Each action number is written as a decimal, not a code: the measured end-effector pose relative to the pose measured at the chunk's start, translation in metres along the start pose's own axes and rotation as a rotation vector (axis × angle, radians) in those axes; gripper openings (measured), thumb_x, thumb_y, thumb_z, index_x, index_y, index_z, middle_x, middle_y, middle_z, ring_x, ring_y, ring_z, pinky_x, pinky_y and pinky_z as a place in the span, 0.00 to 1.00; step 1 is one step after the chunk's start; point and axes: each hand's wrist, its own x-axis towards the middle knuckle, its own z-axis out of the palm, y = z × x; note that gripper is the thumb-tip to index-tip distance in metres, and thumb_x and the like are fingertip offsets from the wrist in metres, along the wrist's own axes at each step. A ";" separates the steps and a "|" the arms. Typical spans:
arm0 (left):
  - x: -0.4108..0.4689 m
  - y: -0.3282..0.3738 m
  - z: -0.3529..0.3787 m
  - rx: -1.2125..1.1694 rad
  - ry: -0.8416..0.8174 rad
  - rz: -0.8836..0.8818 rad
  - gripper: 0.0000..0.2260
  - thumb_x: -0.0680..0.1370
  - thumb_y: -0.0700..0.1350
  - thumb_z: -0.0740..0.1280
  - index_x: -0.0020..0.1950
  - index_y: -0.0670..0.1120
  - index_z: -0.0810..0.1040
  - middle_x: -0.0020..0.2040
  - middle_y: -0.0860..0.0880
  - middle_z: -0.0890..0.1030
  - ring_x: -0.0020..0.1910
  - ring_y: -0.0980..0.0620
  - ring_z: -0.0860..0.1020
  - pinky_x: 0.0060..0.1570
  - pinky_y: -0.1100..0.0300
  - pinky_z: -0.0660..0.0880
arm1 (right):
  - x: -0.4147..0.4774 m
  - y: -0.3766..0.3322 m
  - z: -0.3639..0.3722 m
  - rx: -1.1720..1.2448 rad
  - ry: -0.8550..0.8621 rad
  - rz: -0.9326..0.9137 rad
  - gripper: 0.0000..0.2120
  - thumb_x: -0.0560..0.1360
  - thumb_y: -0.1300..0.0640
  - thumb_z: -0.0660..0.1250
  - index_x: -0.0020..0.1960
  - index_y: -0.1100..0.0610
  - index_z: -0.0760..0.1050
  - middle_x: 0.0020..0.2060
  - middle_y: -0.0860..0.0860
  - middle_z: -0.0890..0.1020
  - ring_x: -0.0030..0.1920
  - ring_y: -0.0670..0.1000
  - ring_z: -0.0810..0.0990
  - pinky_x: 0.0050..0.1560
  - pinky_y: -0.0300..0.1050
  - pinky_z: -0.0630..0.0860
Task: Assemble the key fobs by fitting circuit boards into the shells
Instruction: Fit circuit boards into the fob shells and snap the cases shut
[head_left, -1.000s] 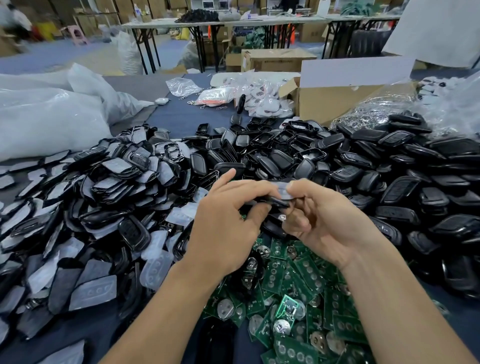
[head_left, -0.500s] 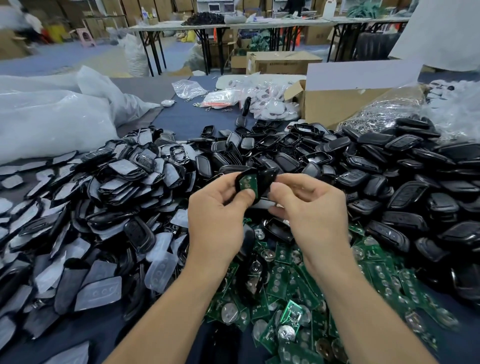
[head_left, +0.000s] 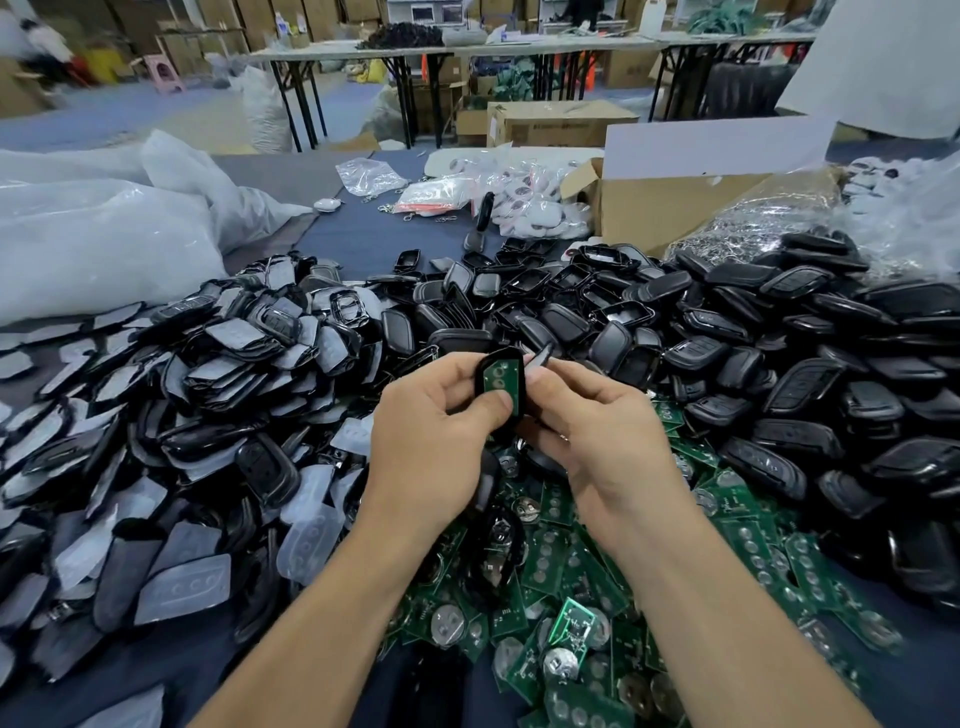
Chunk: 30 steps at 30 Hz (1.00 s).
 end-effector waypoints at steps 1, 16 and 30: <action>0.001 -0.001 0.000 -0.012 -0.012 -0.013 0.15 0.78 0.37 0.72 0.48 0.59 0.86 0.44 0.55 0.89 0.43 0.44 0.87 0.46 0.50 0.83 | 0.001 0.000 -0.002 0.006 -0.009 0.002 0.08 0.78 0.64 0.72 0.56 0.63 0.85 0.52 0.60 0.88 0.50 0.54 0.87 0.46 0.44 0.85; 0.003 0.003 -0.006 0.035 0.131 -0.085 0.18 0.71 0.40 0.77 0.42 0.66 0.87 0.40 0.58 0.88 0.42 0.58 0.87 0.50 0.56 0.83 | 0.002 -0.003 -0.012 -0.105 -0.142 0.024 0.07 0.77 0.60 0.73 0.54 0.60 0.86 0.49 0.56 0.89 0.49 0.50 0.87 0.49 0.44 0.84; 0.001 0.004 -0.002 0.037 -0.214 -0.040 0.33 0.82 0.32 0.64 0.46 0.74 0.82 0.47 0.65 0.87 0.49 0.64 0.85 0.44 0.65 0.82 | 0.006 0.010 -0.012 -0.311 0.029 -0.181 0.06 0.71 0.60 0.81 0.46 0.53 0.89 0.42 0.53 0.89 0.46 0.58 0.89 0.53 0.59 0.84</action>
